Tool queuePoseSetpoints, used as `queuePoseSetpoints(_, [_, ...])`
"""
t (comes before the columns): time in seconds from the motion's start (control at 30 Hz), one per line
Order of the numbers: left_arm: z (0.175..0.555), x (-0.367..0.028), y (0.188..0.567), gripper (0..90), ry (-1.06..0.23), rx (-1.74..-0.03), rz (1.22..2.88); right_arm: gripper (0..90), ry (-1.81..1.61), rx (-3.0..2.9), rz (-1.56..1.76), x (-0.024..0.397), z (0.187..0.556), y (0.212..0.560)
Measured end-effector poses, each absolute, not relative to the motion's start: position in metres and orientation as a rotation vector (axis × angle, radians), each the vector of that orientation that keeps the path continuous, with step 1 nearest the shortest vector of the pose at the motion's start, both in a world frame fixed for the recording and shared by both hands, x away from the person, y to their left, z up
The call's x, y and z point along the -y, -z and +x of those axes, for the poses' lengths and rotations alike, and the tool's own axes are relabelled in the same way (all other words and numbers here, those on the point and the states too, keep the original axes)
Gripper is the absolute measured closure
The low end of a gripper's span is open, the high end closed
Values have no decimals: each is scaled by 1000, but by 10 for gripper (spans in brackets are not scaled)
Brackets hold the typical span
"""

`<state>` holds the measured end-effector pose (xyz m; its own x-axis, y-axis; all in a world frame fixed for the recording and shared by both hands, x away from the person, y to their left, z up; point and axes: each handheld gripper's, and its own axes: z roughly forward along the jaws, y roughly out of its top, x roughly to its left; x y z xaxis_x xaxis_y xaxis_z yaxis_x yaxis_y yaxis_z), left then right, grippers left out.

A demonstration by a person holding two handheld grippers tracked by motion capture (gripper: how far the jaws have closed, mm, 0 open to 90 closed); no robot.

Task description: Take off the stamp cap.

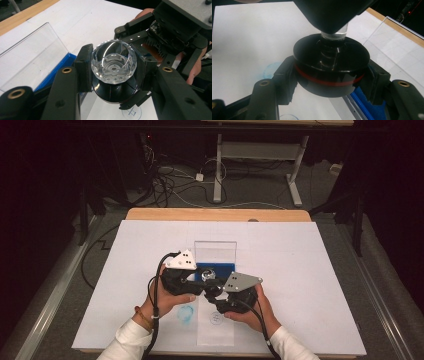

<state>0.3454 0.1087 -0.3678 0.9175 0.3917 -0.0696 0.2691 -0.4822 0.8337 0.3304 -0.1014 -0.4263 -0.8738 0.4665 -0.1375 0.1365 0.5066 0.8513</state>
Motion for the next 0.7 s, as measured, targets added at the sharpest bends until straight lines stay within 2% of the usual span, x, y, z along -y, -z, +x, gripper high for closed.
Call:
queuePoseSetpoints(0.23, [346,-114,369,547,-113,-477,2062,387,-1332,-2415,511,103,328,424])
queuePoseSetpoints(0.7, [343,-110,369,548,-121,-442,2080,389,-1288,-2461,487,103,325,420])
